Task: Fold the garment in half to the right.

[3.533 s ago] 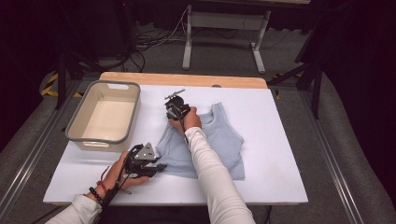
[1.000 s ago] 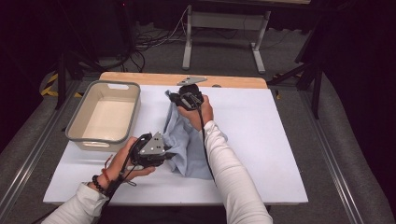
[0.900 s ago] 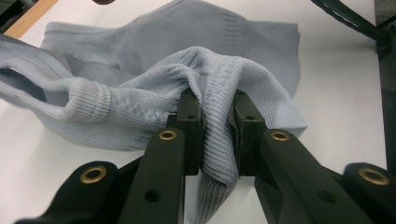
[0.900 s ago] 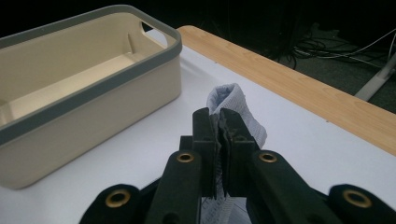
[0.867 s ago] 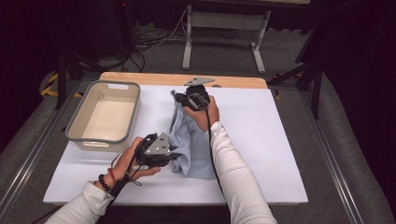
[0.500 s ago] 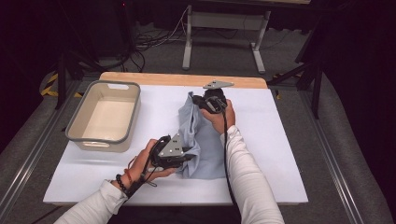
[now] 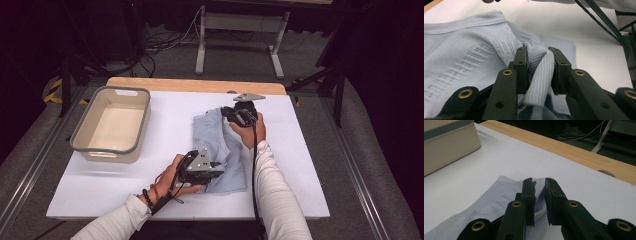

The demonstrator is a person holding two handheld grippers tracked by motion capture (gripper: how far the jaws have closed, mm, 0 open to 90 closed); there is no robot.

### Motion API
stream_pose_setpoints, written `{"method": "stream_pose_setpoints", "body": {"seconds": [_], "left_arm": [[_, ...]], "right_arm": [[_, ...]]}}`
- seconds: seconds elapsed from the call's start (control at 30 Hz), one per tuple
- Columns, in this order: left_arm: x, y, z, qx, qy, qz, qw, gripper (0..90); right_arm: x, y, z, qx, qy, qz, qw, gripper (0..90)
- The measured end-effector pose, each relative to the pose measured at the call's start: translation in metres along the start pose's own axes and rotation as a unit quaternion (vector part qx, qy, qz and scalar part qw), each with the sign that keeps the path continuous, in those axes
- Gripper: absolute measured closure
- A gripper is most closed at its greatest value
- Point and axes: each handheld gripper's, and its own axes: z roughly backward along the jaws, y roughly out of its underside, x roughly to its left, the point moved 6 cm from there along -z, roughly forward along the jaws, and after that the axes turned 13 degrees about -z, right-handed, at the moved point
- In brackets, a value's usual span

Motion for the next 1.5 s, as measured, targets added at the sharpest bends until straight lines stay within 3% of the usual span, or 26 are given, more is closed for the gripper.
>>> {"method": "stream_pose_setpoints", "body": {"seconds": [0.1, 0.23, 0.4, 0.57, 0.63, 0.77, 0.87, 0.93, 0.97, 1.13, 1.23, 1.37, 1.43, 1.5], "left_arm": [[0.0, 0.0, -0.001, -0.006, -0.001, 0.001, 1.0, 68.5], [-0.001, -0.005, 0.005, -0.04, -0.001, 0.001, 0.9992, 62.7], [-0.004, -0.007, 0.014, -0.051, -0.001, -0.007, 0.9987, 53.7], [-0.002, -0.009, 0.032, -0.055, -0.009, -0.017, 0.9983, 43.3], [-0.001, -0.008, 0.042, -0.053, -0.014, -0.024, 0.9982, 37.7], [-0.001, -0.001, 0.067, -0.063, -0.018, -0.026, 0.9975, 32.0], [0.0, 0.006, 0.079, -0.059, -0.027, -0.026, 0.9975, 26.2], [0.001, 0.016, 0.084, -0.042, -0.041, -0.031, 0.9978, 24.4], [0.001, 0.022, 0.085, -0.032, -0.047, -0.032, 0.9979, 22.8], [0.0, 0.039, 0.084, -0.016, -0.038, -0.017, 0.999, 20.7], [-0.006, 0.047, 0.078, -0.019, -0.012, -0.003, 0.9998, 22.2], [-0.016, 0.052, 0.063, -0.004, 0.014, -0.006, 0.9999, 26.1], [-0.017, 0.053, 0.055, 0.003, 0.015, -0.005, 0.9999, 28.9], [-0.018, 0.054, 0.047, 0.01, 0.016, -0.005, 0.9998, 35.0]], "right_arm": [[-0.002, 0.003, 0.003, 0.001, 0.009, 0.006, 0.9999, 76.4], [0.001, 0.007, 0.011, -0.008, 0.002, 0.011, 0.9999, 74.6], [0.007, 0.016, 0.023, -0.016, 0.002, 0.023, 0.9996, 70.3], [0.018, 0.025, 0.038, -0.026, -0.006, 0.045, 0.9986, 68.6], [0.021, 0.027, 0.046, -0.035, -0.013, 0.041, 0.9985, 67.6], [0.028, 0.034, 0.062, -0.036, -0.019, 0.056, 0.9976, 64.8], [0.035, 0.043, 0.073, -0.035, -0.037, 0.044, 0.9977, 62.5], [0.04, 0.05, 0.078, -0.032, -0.044, 0.046, 0.9974, 60.2], [0.042, 0.054, 0.079, -0.03, -0.046, 0.047, 0.9974, 59.7], [0.05, 0.066, 0.082, -0.007, -0.049, 0.06, 0.997, 53.4], [0.052, 0.081, 0.083, 0.017, -0.048, 0.07, 0.9963, 49.1], [0.042, 0.093, 0.078, 0.039, -0.021, 0.078, 0.9959, 48.1], [0.037, 0.096, 0.078, 0.041, -0.014, 0.076, 0.9962, 54.1], [0.036, 0.099, 0.078, 0.045, -0.024, 0.07, 0.9963, 59.6]]}}
